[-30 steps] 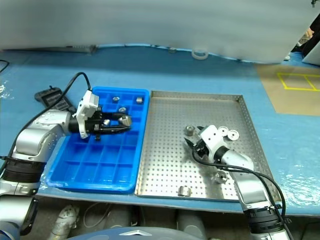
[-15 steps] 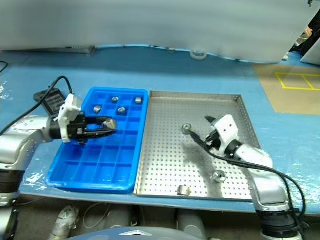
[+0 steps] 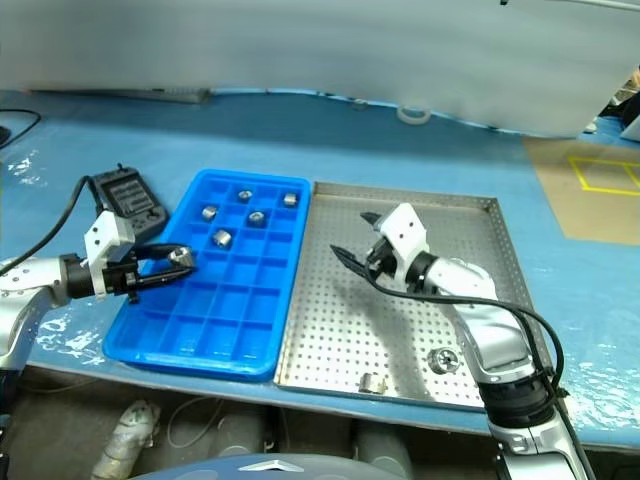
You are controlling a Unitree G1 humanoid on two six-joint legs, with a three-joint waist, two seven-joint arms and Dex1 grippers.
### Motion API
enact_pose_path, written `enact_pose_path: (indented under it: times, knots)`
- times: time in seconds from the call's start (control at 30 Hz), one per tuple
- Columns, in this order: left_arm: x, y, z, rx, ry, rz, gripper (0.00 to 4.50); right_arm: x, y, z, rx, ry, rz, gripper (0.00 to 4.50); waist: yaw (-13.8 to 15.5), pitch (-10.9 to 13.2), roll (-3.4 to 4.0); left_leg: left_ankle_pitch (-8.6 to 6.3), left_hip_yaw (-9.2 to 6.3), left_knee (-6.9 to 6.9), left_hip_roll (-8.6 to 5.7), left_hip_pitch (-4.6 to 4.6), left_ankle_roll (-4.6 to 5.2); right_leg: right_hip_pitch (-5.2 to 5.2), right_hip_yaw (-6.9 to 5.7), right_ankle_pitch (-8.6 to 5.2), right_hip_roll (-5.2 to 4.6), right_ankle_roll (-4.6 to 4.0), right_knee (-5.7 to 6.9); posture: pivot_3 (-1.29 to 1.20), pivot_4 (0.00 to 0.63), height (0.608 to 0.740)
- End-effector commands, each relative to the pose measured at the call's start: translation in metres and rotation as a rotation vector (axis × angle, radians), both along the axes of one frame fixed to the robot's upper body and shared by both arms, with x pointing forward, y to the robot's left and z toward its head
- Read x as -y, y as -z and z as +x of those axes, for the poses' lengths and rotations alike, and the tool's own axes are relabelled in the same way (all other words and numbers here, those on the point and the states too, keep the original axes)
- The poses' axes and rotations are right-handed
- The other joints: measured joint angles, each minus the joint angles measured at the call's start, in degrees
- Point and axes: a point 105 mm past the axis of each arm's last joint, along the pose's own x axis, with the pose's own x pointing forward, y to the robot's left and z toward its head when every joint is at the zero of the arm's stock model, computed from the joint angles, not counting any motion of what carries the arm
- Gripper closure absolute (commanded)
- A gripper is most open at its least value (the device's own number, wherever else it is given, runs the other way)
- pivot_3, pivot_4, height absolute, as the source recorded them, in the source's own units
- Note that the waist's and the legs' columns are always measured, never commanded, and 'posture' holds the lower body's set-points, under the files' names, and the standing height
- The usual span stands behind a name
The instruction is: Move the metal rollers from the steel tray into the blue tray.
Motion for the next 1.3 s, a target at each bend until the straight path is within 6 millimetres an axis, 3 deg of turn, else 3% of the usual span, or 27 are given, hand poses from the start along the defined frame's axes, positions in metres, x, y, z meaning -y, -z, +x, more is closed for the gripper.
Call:
enact_pose_path:
  times: [0.03, 0.3, 0.57, 0.73, 1.0, 1.03, 1.17, 1.3]
  knots:
    - [0.0, -0.007, -0.008, 0.063, -0.012, -0.005, 2.6, -0.003, -0.01, 0.003, 0.057, -0.033, -0.009, 0.27, 0.4, 0.0, -0.02, 0.0, 0.0, -0.01, 0.0, 0.0, 0.0, 0.0, 0.01, 0.0, 0.01, 0.0, -0.01, 0.05, 0.15, 0.74]
    - [0.003, -0.012, 0.018, 0.136, -0.144, -0.091, 2.6, -0.006, -0.002, 0.005, 0.051, -0.054, -0.009, 0.27, 2.1, 0.0, -0.07, 0.09, -0.05, 0.0, 0.0, 0.02, -0.16, 0.02, -0.03, 0.01, 0.0, 0.01, 0.06, 0.06, 0.15, 0.74]
    - [0.022, 0.007, -0.019, -0.04, 0.097, -0.06, 2.6, 0.002, 0.01, -0.001, 0.036, -0.009, -0.01, 0.27, 1.3, -0.1, -0.2, 0.14, -0.06, -0.11, 0.01, 0.01, -0.23, -0.06, 0.02, 0.02, 0.07, 0.04, 0.03, 0.01, 0.15, 0.74]
    - [0.025, 0.016, -0.015, -0.058, 0.096, -0.013, 2.6, 0.0, 0.015, -0.003, 0.028, 0.001, -0.003, 0.27, 1.4, -0.1, -0.19, 0.17, -0.08, -0.21, 0.07, 0.11, -0.28, 0.0, -0.05, 0.01, 0.11, 0.04, 0.04, 0.0, 0.15, 0.74]
    - [0.051, 0.031, -0.022, -0.191, 0.134, 0.016, 2.6, 0.005, 0.02, 0.0, 0.027, 0.018, -0.018, 0.27, 0.9, -0.1, -0.2, 0.19, -0.06, -0.2, 0.04, 0.16, -0.33, 0.03, 0.02, 0.01, 0.09, 0.03, 0.04, -0.02, 0.15, 0.74]
    - [0.05, 0.032, -0.024, -0.214, 0.138, 0.017, 1.88, 0.006, 0.02, 0.0, 0.026, 0.019, -0.017, 0.22, 0.8, -0.1, -0.21, 0.2, -0.06, -0.2, 0.05, 0.16, -0.33, 0.03, 0.02, 0.01, 0.1, 0.03, 0.04, -0.02, 0.15, 0.74]
    - [0.037, 0.026, -0.011, -0.2, 0.033, 0.031, 0.68, 0.006, 0.018, 0.0, 0.026, 0.023, -0.015, 0.22, 0.5, -0.2, -0.15, 0.2, -0.07, -0.2, 0.06, 0.17, -0.33, 0.04, 0.0, 0.01, 0.11, 0.03, 0.06, -0.02, 0.15, 0.74]
    - [0.029, 0.007, 0.001, -0.167, -0.022, -0.021, 0.68, 0.004, 0.016, 0.0, 0.03, 0.027, -0.012, 0.22, 0.6, -0.2, -0.13, 0.24, -0.08, -0.2, 0.06, 0.21, -0.39, 0.09, -0.03, 0.01, 0.1, 0.02, 0.07, -0.02, 0.15, 0.74]
